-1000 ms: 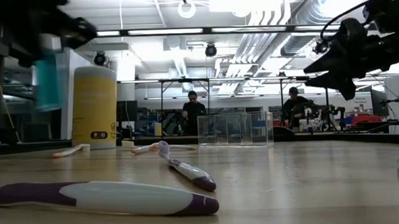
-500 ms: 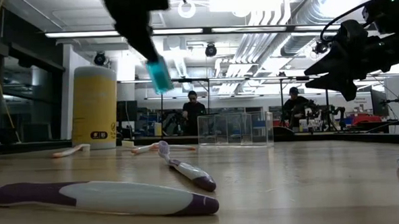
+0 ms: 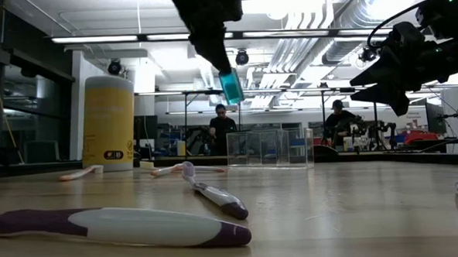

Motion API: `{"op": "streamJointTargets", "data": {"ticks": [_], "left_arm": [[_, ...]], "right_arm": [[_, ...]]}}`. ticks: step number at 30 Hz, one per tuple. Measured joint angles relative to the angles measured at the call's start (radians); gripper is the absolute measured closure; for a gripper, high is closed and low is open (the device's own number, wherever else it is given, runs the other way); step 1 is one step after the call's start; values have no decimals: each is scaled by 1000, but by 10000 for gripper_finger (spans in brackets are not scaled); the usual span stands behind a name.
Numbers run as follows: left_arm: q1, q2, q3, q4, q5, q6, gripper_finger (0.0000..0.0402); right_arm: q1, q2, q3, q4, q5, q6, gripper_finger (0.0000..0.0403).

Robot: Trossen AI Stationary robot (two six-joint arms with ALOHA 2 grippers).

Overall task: Pick & Place toothbrushing station
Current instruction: Put the left mouthwash into the transparent organizer

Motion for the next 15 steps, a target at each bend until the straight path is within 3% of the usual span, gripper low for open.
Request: {"op": "streamJointTargets", "data": {"ticks": [15], "left_arm": [[116,77,31,141,114,85,313]], "right_arm": [[0,0,0,15,-3,-16,229]]}}
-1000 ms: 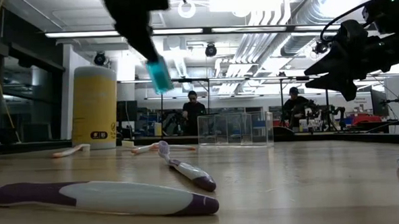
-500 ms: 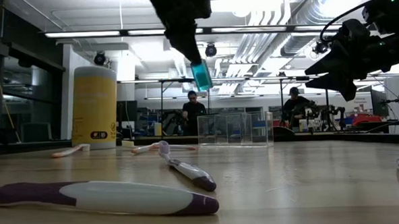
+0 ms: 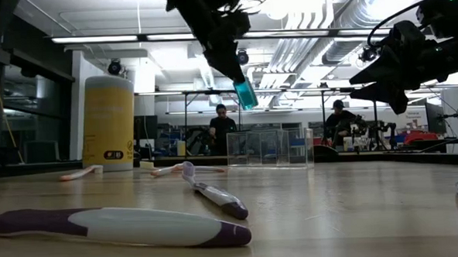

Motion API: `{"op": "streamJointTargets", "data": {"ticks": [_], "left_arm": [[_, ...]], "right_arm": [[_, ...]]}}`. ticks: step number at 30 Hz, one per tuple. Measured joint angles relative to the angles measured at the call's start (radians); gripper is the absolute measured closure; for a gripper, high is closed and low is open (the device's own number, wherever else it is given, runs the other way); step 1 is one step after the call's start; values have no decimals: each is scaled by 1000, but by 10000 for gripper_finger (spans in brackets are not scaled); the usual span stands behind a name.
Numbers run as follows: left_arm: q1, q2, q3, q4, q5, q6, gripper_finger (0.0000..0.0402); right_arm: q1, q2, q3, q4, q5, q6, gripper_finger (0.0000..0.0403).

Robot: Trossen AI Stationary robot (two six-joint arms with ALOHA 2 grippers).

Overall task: Pick & Place toothbrushing station
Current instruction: Put the left mouthwash into the transparent organizer

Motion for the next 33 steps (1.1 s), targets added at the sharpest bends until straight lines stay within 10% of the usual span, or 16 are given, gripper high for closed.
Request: {"op": "streamJointTargets", "data": {"ticks": [33], "left_arm": [[14,117,38,143,12,73,313]], "right_arm": [[0,0,0,8,0,-8,229]]}}
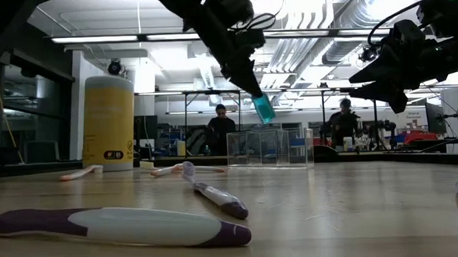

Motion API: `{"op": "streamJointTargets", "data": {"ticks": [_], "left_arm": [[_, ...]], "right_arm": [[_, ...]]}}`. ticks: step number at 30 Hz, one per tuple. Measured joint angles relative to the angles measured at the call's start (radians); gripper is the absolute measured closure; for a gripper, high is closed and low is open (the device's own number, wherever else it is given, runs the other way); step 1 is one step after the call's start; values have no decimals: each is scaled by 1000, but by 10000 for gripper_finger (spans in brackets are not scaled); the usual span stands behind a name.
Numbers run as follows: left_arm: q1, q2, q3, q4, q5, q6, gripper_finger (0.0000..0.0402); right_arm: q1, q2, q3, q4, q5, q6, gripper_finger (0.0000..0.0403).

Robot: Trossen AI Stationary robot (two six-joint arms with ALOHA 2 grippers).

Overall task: Pick & Place toothbrushing station
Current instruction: Put the left mouthwash into the transparent organizer

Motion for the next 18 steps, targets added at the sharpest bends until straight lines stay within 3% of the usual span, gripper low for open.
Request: {"op": "streamJointTargets", "data": {"ticks": [18], "left_arm": [[35,66,49,-72,65,-2,313]], "right_arm": [[0,0,0,-1,-4,-2,229]]}}
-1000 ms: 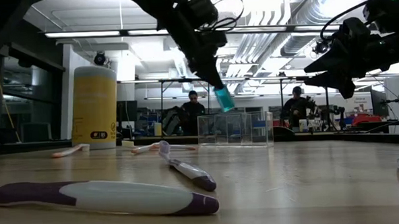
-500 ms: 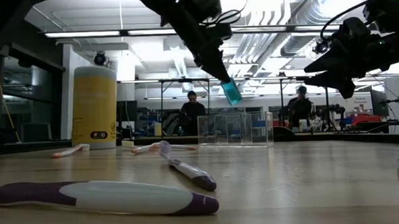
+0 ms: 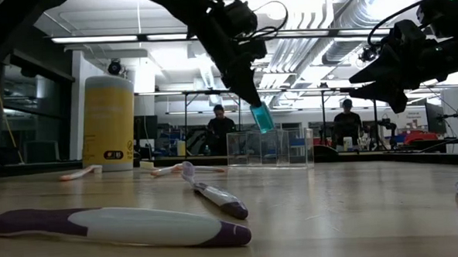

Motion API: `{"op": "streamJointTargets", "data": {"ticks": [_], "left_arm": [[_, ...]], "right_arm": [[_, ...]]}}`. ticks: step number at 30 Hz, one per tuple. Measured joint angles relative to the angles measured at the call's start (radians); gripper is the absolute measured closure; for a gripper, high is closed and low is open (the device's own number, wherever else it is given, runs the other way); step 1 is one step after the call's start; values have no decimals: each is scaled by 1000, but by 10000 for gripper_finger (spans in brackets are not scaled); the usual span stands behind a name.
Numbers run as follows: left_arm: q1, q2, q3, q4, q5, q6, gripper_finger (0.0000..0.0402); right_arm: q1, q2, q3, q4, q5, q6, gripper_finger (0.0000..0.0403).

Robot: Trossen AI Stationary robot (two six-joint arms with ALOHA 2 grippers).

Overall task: Pick & Place toothbrushing station
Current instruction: Put the left mouthwash into the transparent organizer

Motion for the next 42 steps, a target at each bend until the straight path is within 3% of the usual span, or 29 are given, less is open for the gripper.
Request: {"op": "streamJointTargets", "data": {"ticks": [26,32,42], "left_arm": [[31,120,17,26,77,10,313],[31,120,17,25,76,3,282],[24,120,18,26,70,0,273]], "right_arm": [[0,0,0,-5,0,-1,229],[0,0,0,-6,0,0,229],[0,0,0,-6,-3,0,229]]}}
